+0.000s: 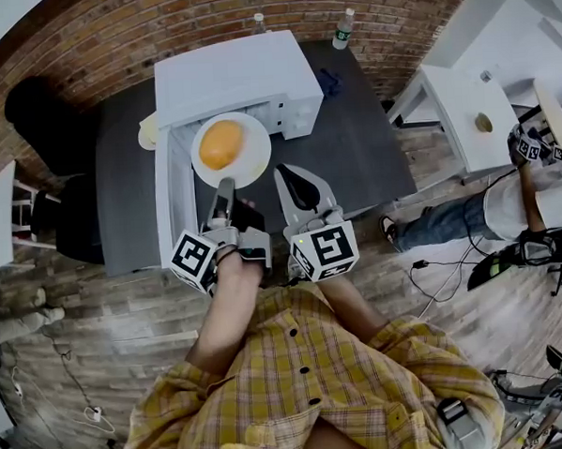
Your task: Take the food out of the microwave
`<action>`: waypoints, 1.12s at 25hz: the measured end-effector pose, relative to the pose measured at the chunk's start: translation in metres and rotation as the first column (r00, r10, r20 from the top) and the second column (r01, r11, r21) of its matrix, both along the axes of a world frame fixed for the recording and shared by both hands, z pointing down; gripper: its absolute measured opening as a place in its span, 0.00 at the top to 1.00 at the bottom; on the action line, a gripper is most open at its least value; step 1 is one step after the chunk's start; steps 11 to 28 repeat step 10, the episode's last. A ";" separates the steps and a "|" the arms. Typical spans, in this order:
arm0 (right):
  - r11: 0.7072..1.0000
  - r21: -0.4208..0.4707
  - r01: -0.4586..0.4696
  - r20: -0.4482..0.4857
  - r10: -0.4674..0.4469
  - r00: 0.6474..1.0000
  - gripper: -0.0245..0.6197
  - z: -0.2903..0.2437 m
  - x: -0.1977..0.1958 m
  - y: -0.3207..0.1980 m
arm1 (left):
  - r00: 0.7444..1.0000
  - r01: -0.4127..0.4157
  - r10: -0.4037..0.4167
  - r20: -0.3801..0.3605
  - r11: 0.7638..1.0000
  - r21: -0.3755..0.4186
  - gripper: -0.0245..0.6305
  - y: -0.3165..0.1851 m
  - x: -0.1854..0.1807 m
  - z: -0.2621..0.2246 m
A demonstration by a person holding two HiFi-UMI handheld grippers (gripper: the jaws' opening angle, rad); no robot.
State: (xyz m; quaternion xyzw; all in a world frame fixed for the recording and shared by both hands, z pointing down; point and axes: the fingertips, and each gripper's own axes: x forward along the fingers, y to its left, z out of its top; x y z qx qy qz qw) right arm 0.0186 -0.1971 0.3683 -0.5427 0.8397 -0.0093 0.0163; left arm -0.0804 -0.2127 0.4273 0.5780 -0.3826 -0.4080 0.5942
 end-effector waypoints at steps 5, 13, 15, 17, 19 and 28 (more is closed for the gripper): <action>1.000 0.004 -0.007 0.006 0.007 1.000 0.96 -0.002 0.003 0.000 | 0.999 0.006 -0.006 -0.040 1.000 0.015 0.94 -0.001 0.002 -0.010; 1.000 0.007 -0.001 0.004 0.001 1.000 0.96 -0.003 0.002 -0.001 | 1.000 0.000 0.000 -0.027 1.000 -0.002 0.94 -0.002 0.002 -0.004; 1.000 0.007 -0.001 0.004 0.001 1.000 0.96 -0.003 0.002 -0.001 | 1.000 0.000 0.000 -0.027 1.000 -0.002 0.94 -0.002 0.002 -0.004; 1.000 0.007 -0.001 0.004 0.001 1.000 0.96 -0.003 0.002 -0.001 | 1.000 0.000 0.000 -0.027 1.000 -0.002 0.94 -0.002 0.002 -0.004; 1.000 0.007 -0.001 0.004 0.001 1.000 0.96 -0.003 0.002 -0.001 | 1.000 0.000 0.000 -0.027 1.000 -0.002 0.94 -0.002 0.002 -0.004; 1.000 0.007 -0.001 0.004 0.001 1.000 0.96 -0.003 0.002 -0.001 | 1.000 0.000 0.000 -0.027 1.000 -0.002 0.94 -0.002 0.002 -0.004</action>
